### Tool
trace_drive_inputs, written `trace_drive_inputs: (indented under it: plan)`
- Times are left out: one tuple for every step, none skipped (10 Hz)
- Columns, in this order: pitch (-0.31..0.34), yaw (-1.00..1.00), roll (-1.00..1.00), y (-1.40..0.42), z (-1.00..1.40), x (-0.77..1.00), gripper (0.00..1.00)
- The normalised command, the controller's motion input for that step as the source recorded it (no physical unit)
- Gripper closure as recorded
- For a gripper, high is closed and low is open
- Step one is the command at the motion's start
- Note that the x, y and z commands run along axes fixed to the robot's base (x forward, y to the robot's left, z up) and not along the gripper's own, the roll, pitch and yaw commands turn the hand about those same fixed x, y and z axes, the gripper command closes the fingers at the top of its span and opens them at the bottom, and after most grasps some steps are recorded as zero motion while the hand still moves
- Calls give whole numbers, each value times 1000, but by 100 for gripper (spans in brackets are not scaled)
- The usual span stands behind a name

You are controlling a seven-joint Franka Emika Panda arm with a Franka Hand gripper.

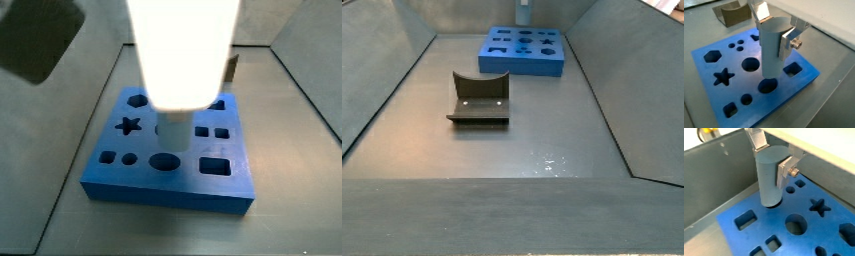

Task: Pick up the oval object. Move up. Move to above the board. Insert the oval object.
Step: Insert the oval object.

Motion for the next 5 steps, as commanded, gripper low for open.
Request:
trace_drive_inputs:
  plan:
    - [-36,0,86,0,-417,0,100]
    - [0,0,0,-60,0,0,100]
    - [-43,0,101,-340,-349,-17,100]
    - [0,0,0,-77,-229,0,100]
    - [0,0,-29,0,-9,0,100]
